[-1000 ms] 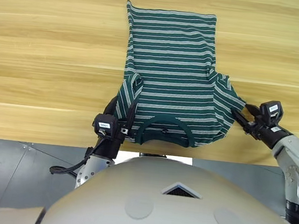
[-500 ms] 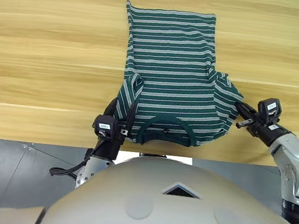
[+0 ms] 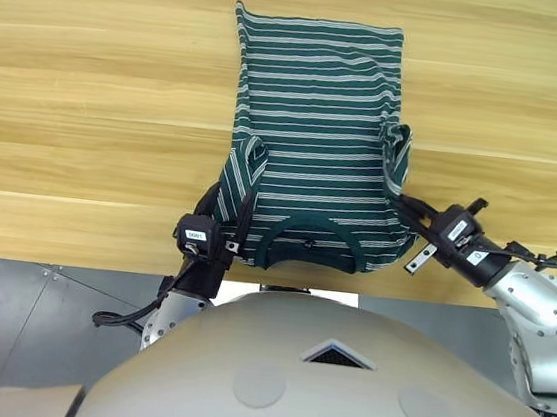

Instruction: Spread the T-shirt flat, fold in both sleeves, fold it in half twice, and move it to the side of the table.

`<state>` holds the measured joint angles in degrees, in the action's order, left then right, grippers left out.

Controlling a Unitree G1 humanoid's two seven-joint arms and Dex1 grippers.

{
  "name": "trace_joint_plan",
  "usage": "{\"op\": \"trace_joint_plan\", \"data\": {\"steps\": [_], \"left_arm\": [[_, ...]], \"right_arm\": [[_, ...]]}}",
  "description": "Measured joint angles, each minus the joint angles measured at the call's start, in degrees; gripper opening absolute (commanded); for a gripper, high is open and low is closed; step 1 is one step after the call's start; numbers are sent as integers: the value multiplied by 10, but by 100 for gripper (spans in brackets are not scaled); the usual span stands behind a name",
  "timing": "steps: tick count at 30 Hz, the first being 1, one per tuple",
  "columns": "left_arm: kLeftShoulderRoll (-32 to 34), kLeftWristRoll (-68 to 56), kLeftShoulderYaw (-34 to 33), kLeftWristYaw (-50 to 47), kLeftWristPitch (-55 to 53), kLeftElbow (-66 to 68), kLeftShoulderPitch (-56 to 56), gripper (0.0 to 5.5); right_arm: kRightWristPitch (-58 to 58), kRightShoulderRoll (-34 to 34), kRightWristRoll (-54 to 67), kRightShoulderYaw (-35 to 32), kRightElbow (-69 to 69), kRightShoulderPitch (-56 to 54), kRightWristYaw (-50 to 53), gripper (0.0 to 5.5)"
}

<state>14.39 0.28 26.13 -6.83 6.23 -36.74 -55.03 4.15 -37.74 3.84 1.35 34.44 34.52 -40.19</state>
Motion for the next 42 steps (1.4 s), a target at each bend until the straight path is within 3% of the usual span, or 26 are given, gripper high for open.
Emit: {"op": "trace_joint_plan", "data": {"steps": [6, 13, 16, 21, 26, 28, 33, 42], "left_arm": [[1, 0, 0, 3, -10, -3, -1, 233], [8, 5, 2, 14, -27, -9, -1, 233], [26, 48, 4, 23, -54, -26, -1, 233], [118, 163, 20, 89, -128, -74, -38, 282], [242, 161, -101, 213, -164, -154, -69, 365], [293, 160, -152, 264, -160, -155, -80, 365], [334, 138, -247, 351, -150, -159, -92, 365], [345, 116, -316, 449, -143, -143, -37, 365]], "right_arm": [[-50, -25, -87, 47, -44, -8, -12, 128], [-72, -55, -81, 48, -30, -23, -48, 246], [-67, -93, -20, 39, -15, -30, -108, 304], [-100, -177, 51, -14, -48, -124, -214, 389], [-184, -238, 25, 7, -144, -154, -306, 480], [-216, -239, 0, 35, -174, -180, -316, 480], [-259, -223, -56, 90, -228, -219, -316, 480], [-280, -176, -87, 129, -239, -256, -253, 480]]}}
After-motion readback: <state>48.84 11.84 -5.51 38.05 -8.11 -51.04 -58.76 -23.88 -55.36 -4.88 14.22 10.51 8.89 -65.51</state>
